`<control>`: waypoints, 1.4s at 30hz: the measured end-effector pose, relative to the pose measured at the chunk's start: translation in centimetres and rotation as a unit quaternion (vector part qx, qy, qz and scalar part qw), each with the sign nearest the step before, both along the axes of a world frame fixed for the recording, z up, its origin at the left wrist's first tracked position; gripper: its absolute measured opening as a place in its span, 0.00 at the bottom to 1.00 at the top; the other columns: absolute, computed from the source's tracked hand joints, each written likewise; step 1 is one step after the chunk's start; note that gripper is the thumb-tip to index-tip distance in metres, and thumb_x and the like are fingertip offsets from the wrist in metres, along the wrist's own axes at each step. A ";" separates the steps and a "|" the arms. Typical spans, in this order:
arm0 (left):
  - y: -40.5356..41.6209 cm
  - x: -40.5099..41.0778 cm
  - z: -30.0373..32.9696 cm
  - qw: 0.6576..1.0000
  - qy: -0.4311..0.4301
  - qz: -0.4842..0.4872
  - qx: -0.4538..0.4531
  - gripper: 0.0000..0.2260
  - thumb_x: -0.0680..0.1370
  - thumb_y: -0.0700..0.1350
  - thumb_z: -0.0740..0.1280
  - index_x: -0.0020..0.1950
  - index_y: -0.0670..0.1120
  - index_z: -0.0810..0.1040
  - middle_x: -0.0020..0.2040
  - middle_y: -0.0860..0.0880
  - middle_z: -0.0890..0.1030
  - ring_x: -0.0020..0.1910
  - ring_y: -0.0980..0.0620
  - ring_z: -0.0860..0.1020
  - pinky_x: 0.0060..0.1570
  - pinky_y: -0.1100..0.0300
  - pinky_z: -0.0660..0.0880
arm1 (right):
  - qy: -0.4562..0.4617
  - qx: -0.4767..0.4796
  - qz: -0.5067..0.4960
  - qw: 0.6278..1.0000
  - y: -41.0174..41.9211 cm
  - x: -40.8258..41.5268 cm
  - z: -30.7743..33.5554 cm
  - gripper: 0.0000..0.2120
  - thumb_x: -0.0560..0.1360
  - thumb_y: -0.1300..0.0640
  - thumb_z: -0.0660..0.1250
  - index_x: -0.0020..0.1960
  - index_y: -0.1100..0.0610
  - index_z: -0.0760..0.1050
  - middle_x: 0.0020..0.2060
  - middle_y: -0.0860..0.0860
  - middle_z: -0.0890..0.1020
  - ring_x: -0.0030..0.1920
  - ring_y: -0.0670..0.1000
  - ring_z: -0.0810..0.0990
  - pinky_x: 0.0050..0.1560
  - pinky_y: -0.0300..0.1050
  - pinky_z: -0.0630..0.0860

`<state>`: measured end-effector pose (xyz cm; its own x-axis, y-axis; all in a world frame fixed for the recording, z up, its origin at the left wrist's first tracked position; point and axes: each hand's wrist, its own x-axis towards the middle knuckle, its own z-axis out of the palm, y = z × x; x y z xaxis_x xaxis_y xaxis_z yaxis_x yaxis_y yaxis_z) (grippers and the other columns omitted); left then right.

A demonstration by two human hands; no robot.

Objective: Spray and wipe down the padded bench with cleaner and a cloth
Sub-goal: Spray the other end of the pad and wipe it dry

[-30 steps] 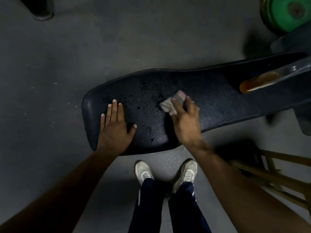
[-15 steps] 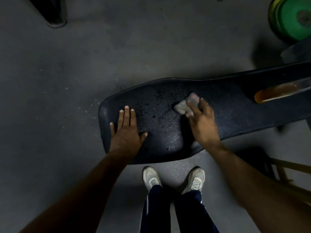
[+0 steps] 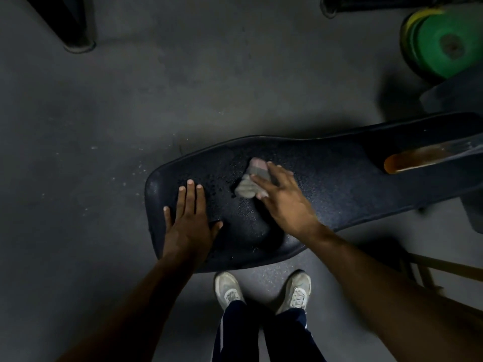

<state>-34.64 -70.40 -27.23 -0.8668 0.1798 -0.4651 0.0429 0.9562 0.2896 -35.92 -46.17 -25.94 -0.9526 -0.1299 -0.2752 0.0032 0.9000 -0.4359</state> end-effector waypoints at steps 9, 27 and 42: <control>0.1 0.3 -0.1 1.000 0.005 0.013 0.009 0.42 0.79 0.61 0.61 0.80 0.48 0.36 0.80 0.50 0.33 0.78 0.50 0.32 0.76 0.37 0.44 | -0.003 0.050 -0.137 0.989 1.6 -8.8 -0.8 0.24 0.82 0.48 0.62 0.76 0.54 0.71 0.71 0.65 0.73 0.70 0.68 0.71 0.73 0.58 0.66; 0.3 0.0 0.2 1.000 0.003 0.020 0.009 0.42 0.79 0.61 0.60 0.80 0.48 0.36 0.80 0.50 0.33 0.78 0.50 0.32 0.76 0.38 0.43 | -0.021 0.044 -0.032 0.998 -1.4 -9.5 -0.2 0.23 0.84 0.49 0.62 0.79 0.49 0.68 0.79 0.63 0.65 0.76 0.67 0.65 0.78 0.54 0.61; -3.1 3.6 2.2 0.995 -0.017 0.092 -0.014 0.45 0.78 0.65 0.60 0.80 0.49 0.34 0.80 0.48 0.32 0.79 0.47 0.34 0.78 0.44 0.43 | 0.032 0.039 0.156 0.986 -5.0 1.8 -0.3 0.29 0.80 0.52 0.68 0.79 0.44 0.67 0.82 0.59 0.61 0.81 0.63 0.59 0.80 0.57 0.60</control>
